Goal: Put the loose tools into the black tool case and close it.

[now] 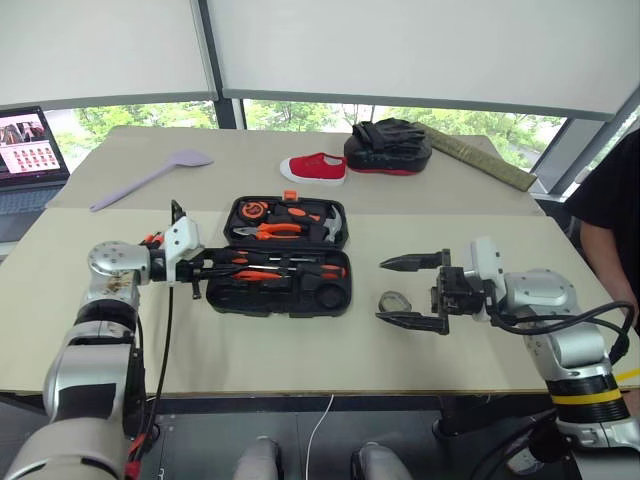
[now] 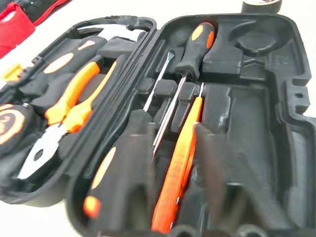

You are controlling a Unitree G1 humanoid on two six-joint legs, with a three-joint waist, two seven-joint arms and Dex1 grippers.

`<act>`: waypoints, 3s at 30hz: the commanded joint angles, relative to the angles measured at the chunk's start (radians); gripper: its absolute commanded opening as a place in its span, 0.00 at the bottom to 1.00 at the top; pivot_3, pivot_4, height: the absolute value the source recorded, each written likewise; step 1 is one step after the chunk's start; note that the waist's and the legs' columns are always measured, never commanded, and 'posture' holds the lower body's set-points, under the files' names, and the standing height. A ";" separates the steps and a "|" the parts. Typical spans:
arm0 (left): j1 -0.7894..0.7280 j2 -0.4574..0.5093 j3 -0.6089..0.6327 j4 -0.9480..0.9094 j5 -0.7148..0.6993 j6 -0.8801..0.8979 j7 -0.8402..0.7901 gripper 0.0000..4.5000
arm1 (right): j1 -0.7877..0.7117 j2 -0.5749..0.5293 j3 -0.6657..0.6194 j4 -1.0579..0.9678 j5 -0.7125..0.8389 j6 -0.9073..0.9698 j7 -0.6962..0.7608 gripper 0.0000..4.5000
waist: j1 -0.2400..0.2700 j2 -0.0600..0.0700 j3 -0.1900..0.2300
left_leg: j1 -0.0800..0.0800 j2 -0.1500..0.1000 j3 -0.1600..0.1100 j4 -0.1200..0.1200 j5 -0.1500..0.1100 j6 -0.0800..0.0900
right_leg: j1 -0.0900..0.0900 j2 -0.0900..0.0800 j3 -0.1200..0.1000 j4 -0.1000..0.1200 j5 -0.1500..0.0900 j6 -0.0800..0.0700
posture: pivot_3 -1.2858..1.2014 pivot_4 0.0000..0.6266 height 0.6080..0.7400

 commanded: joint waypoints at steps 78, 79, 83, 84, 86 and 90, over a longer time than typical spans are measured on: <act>0.038 -0.064 -0.113 0.006 0.123 0.079 0.209 0.02 | 0.088 -0.010 -0.039 -0.116 0.038 0.039 -0.094 1.00 | 0.002 0.004 -0.003 | 0.002 0.000 0.000 0.002 0.002 0.002 | 0.003 0.000 0.001 0.000 0.003 0.001 | 0.52 0.24 1.00; 0.039 -0.062 -0.112 0.007 0.124 0.090 0.212 0.02 | 0.088 -0.010 -0.039 -0.113 0.037 0.037 -0.093 1.00 | 0.001 0.004 -0.003 | 0.002 0.000 0.000 0.002 0.002 0.002 | 0.003 0.000 0.001 0.000 0.003 0.001 | 0.52 0.24 1.00; 0.052 -0.064 -0.070 -0.007 0.078 0.078 0.206 0.02 | 0.086 -0.005 -0.034 -0.095 0.032 0.024 -0.083 1.00 | 0.001 0.004 -0.003 | 0.002 0.000 0.000 0.002 0.002 0.002 | 0.003 0.000 0.001 0.000 0.003 0.001 | 0.52 0.24 1.00; 0.054 -0.071 -0.035 -0.018 0.034 0.080 0.193 0.02 | 0.085 -0.003 -0.034 -0.092 0.030 0.015 -0.079 1.00 | 0.001 0.004 -0.003 | 0.002 0.000 0.000 0.002 0.002 0.002 | 0.003 0.000 0.001 0.000 0.003 0.001 | 0.52 0.24 1.00; 0.060 -0.078 0.025 -0.049 -0.036 0.095 0.183 0.02 | 0.083 0.005 -0.037 -0.085 0.030 0.001 -0.076 1.00 | 0.000 0.004 -0.003 | 0.002 0.000 0.000 0.002 0.002 0.002 | 0.003 0.000 0.001 0.000 0.003 0.001 | 0.52 0.24 1.00; 0.207 -0.031 0.189 -0.332 -0.247 0.210 0.176 0.26 | 0.077 0.047 -0.069 -0.064 0.061 -0.036 -0.082 1.00 | -0.011 0.003 -0.002 | 0.001 0.000 0.000 0.002 0.002 0.002 | 0.001 0.000 0.001 0.000 0.003 0.001 | 0.52 0.24 1.00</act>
